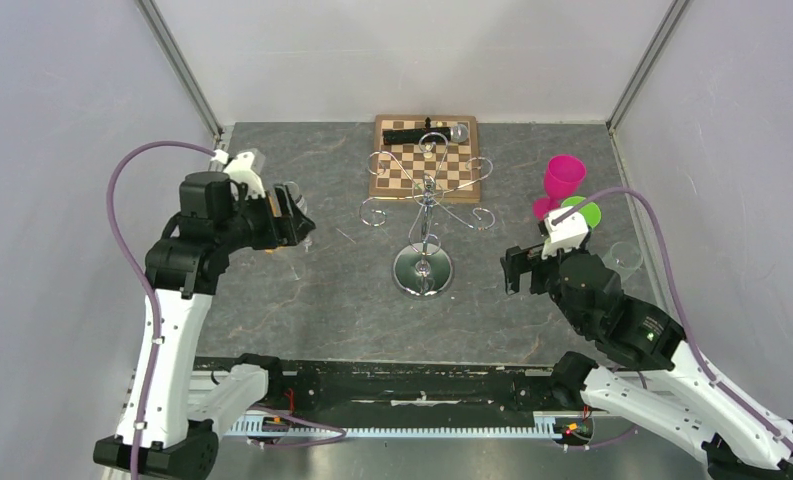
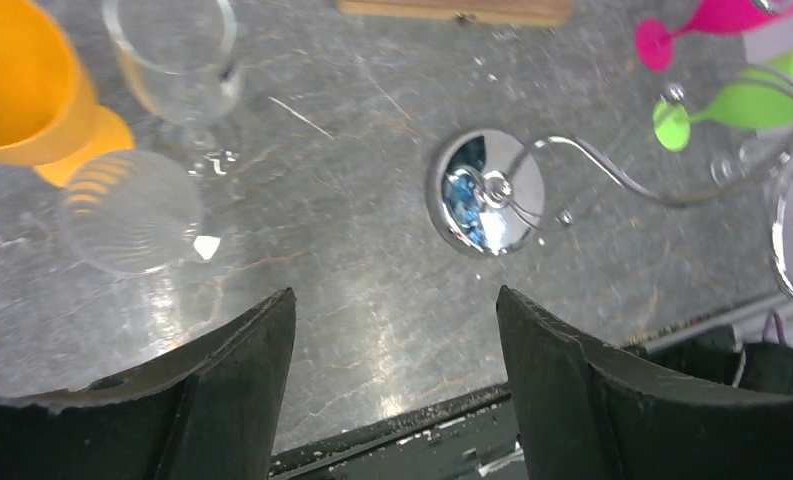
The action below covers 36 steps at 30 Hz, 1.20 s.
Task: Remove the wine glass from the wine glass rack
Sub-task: Reset both arms
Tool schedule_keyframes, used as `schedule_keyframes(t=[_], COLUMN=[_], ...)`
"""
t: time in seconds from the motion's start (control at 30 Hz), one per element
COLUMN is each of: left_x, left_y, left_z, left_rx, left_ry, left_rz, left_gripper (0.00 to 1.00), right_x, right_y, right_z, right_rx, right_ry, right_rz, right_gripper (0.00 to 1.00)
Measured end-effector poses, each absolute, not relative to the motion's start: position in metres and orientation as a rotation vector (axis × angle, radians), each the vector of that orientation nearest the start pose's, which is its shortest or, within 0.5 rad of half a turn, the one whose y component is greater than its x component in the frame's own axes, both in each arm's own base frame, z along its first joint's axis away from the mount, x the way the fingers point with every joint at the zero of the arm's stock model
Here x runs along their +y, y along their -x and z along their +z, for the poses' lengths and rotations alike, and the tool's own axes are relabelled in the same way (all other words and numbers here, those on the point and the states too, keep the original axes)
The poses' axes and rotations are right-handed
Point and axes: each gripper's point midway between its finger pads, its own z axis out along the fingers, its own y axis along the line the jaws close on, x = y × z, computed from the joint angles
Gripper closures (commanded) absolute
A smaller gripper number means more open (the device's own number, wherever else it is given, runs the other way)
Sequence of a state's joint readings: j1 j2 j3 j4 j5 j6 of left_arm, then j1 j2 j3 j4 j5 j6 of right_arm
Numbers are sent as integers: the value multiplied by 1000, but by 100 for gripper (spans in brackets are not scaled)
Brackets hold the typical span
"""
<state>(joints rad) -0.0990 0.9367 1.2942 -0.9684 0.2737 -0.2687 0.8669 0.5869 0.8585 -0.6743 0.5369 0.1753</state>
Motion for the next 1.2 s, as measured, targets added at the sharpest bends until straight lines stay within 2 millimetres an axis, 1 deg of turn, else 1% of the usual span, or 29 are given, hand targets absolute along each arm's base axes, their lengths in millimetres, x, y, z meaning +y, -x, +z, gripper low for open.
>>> schedule_keyframes(t=[0.1,0.13,0.23,0.3,0.37,0.5,0.63,0.77,1.2], left_x=[-102,-110,-127,-135,-140,-143,-145,-145,-145], left_y=[-230,-226,-217,-211,-206,-199,-192,-186,-182], left_z=[295,295,293,290,285,273,261,254,259], left_rx=[2211,2211,2208,2207,2209,2221,2220,2208,2175], left_ry=[-64,-106,-192,-242,-270,-302,-321,-300,-273], left_rz=[-550,-565,-596,-608,-607,-600,-613,-638,-663], left_gripper=[20,20,20,20,20,20,20,20,20], right_x=[99,96,86,80,74,66,58,54,49], right_y=[-205,-206,-206,-207,-206,-202,-197,-195,-189], right_z=[263,264,265,267,269,275,284,286,280], right_rx=[1873,1871,1879,1882,1883,1880,1865,1868,1894], right_ry=[284,272,251,238,224,206,176,156,109], right_rz=[122,103,47,15,-12,-30,-21,-16,0], right_gripper=[1,1,1,1,1,1,1,1,1])
